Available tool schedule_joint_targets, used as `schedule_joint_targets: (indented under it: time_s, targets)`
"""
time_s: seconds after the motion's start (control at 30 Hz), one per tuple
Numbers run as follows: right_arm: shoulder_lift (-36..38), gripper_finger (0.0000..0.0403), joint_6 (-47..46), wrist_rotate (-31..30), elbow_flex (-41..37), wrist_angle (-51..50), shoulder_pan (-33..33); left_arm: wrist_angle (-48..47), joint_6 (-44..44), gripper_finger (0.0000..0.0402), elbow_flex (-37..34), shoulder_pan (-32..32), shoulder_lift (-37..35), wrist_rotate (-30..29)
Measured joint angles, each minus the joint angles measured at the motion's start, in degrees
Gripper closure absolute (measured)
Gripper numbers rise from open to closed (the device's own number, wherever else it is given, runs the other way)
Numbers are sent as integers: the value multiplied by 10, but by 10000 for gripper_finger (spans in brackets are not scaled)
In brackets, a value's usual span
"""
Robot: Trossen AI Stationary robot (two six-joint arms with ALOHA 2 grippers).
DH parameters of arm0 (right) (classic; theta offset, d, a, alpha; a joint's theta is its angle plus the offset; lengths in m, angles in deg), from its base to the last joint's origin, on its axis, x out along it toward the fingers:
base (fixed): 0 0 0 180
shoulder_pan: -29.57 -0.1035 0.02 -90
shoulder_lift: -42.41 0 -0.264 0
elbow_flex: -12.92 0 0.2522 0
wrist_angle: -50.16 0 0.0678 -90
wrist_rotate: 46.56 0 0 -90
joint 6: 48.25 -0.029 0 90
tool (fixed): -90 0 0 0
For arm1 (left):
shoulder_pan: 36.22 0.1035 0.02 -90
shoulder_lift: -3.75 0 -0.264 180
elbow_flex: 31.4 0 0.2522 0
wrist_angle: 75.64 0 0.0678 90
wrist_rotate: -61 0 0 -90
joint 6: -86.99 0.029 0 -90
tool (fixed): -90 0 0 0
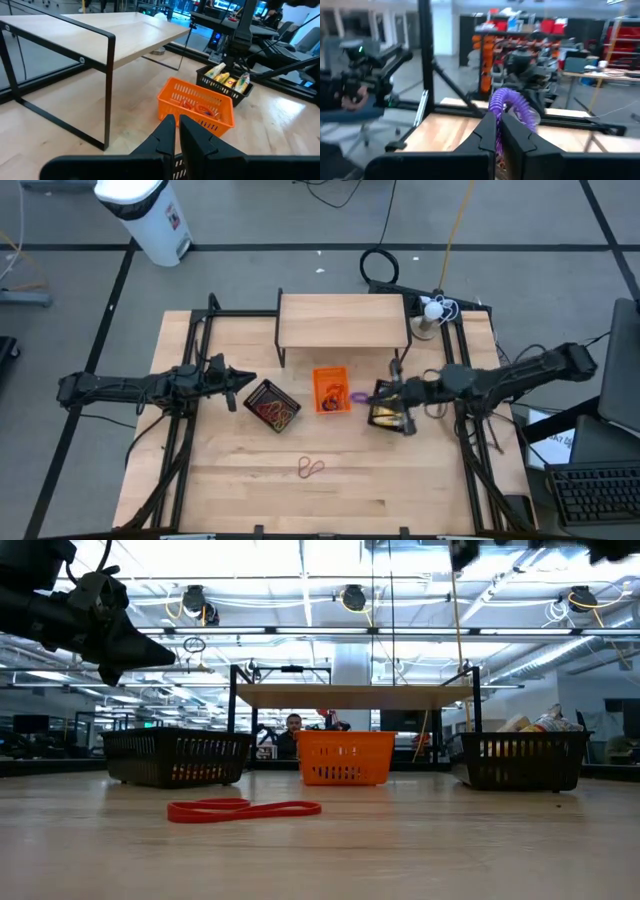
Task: Pick & Place Office Desk Supplies
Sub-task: Put the violet spring keychain into the orange bin
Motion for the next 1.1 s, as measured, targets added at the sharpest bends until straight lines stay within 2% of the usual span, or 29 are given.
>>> schedule_joint_targets:
  time_s: [0.23,0.5,0.73,1.1]
  targets:
    - [129,403,-49,-15,-156,86,39,0,0,378,0,0,0,-1]
    - [238,403,-92,-17,-257,108,71,-1,0,378,0,0,0,-1]
    - [271,403,-97,-17,-299,119,84,-1,0,378,0,0,0,-1]
    - [273,403,-117,-17,-324,128,102,-1,0,378,0,0,0,-1]
